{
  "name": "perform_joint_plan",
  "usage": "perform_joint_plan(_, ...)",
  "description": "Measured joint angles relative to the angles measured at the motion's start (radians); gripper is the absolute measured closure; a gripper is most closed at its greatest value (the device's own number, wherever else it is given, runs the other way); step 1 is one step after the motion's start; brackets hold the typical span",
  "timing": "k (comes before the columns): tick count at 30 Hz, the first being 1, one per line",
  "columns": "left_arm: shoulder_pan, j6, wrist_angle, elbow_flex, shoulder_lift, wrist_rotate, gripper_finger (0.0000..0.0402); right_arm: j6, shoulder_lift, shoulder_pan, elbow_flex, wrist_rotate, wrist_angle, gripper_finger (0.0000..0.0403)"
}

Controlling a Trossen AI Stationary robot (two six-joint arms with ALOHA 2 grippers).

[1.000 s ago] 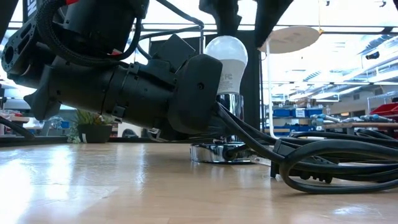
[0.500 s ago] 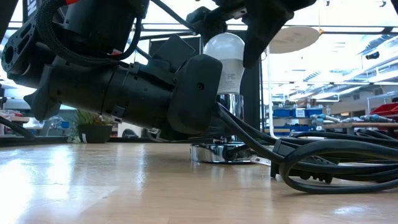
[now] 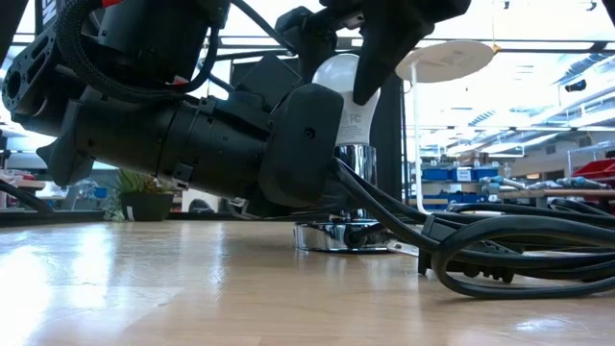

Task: Screw lightbulb
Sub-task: Insert the lightbulb into the lamp

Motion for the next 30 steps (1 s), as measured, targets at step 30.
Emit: perform_joint_plan(30, -0.001, 0.001, -0.007, 0.0, -0.001, 0.003, 0.0206, 0.643, 0.0, 0.003, -0.063, -0.044, 0.006, 0.0141)
